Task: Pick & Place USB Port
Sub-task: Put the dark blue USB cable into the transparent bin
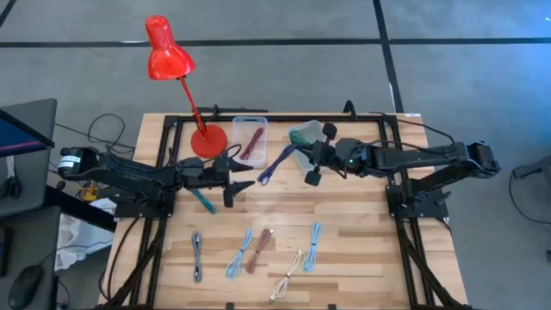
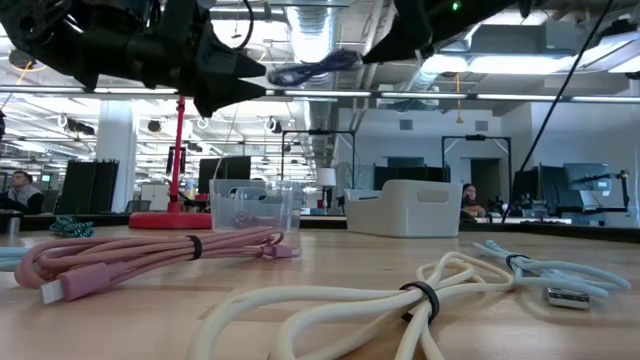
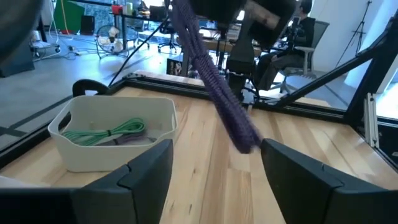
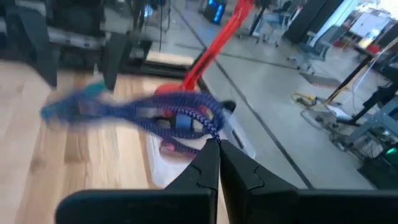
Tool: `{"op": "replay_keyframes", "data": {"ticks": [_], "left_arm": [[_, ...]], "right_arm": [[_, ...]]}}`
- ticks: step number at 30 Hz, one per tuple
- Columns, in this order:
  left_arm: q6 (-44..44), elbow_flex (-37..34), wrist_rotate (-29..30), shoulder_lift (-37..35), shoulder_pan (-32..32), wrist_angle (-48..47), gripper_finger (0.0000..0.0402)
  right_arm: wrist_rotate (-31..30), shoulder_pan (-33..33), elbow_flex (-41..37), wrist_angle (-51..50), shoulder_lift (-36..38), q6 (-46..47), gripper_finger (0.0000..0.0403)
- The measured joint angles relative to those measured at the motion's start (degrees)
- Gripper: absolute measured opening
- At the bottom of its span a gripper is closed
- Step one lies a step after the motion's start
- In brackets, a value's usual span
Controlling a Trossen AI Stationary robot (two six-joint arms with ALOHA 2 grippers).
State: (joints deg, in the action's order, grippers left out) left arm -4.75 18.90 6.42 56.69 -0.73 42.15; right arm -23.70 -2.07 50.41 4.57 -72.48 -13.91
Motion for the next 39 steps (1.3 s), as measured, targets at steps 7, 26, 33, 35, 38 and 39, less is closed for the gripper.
{"op": "replay_keyframes", "data": {"ticks": [7,26,33,35,38,39], "left_arm": [[0.0,0.0,0.0,0.0,0.0,0.4,0.0245],[-0.2,0.0,0.0,0.0,0.0,-0.2,0.0241],[-0.2,0.0,0.0,0.1,0.0,-0.8,0.0213],[-0.2,0.0,0.0,0.1,0.0,-0.8,0.0185],[-0.2,0.0,0.0,0.1,0.0,-0.9,0.0129],[-0.2,0.0,0.0,0.1,0.0,-0.9,0.0108]], "right_arm": [[1.2,-0.8,-0.2,3.5,-3.1,-1.1,0.0000],[4.4,-1.0,8.8,7.7,-12.4,-3.2,0.0000],[4.3,-1.1,9.2,7.5,-13.1,-3.2,0.0000],[4.3,-1.1,9.2,7.5,-13.1,-3.2,0.0000],[4.3,-1.1,9.2,7.5,-13.1,-3.2,0.0000],[4.3,-1.1,9.2,7.5,-13.1,-3.2,0.0000]]}}
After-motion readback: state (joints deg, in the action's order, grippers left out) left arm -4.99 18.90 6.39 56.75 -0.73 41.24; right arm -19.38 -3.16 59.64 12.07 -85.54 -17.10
